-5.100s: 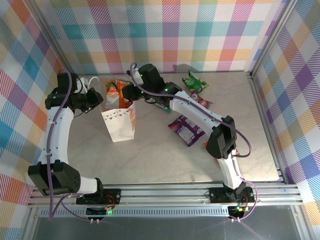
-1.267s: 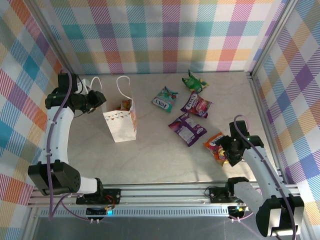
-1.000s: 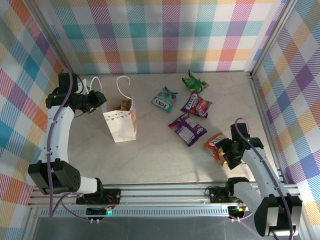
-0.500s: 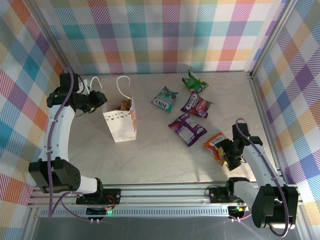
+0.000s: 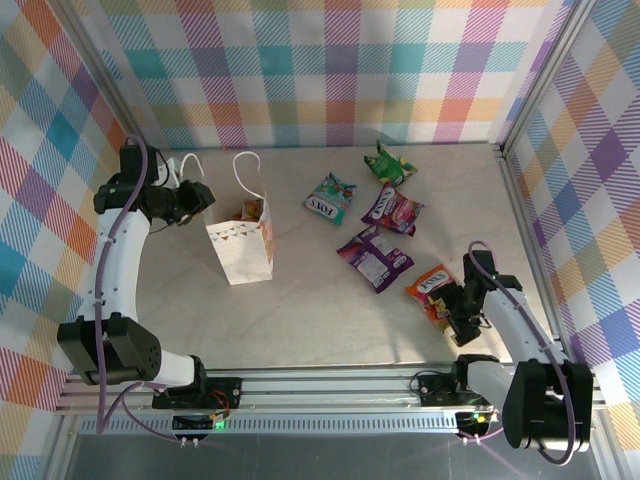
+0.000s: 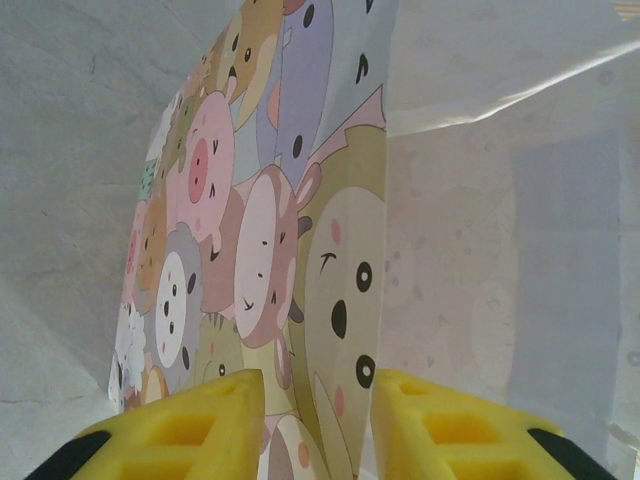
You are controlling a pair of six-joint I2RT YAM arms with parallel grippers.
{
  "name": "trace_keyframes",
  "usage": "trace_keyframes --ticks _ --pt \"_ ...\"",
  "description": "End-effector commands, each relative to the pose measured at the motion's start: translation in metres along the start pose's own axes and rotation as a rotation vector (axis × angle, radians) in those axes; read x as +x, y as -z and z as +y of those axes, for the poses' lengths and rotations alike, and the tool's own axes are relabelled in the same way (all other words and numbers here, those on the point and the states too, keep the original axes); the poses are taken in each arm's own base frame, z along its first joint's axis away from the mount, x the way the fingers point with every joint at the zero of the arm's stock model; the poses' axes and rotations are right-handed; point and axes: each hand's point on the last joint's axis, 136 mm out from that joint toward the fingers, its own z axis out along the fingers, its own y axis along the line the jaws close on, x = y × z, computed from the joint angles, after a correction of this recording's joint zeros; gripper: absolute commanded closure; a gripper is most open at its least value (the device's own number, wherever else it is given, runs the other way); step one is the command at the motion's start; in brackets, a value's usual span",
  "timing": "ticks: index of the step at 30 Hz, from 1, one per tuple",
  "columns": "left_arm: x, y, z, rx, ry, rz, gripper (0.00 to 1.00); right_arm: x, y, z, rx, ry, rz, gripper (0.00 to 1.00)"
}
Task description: Place the snacks into the paper bag
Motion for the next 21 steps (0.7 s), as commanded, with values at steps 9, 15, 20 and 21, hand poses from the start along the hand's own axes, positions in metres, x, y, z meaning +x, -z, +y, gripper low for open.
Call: trace_keyframes --ticks 9,15,20,21 --pt "0.001 0.005 -0.007 -0.011 -0.017 0.003 0.67 0.003 -0.023 0.006 -0.017 0.010 0.064 0.17" --pt "0.001 0.008 -0.009 -0.015 -0.019 -0.002 0.67 0.002 -0.026 0.002 -0.015 0.012 0.049 0.39" --pt "0.001 0.009 -0.010 -0.017 -0.025 -0.004 0.67 0.000 -0.024 0.000 -0.010 0.036 0.032 0.55" --pt "0.002 0.009 -0.010 -0.019 -0.025 -0.003 0.67 -0.001 -0.023 0.000 -0.007 0.044 0.026 0.58"
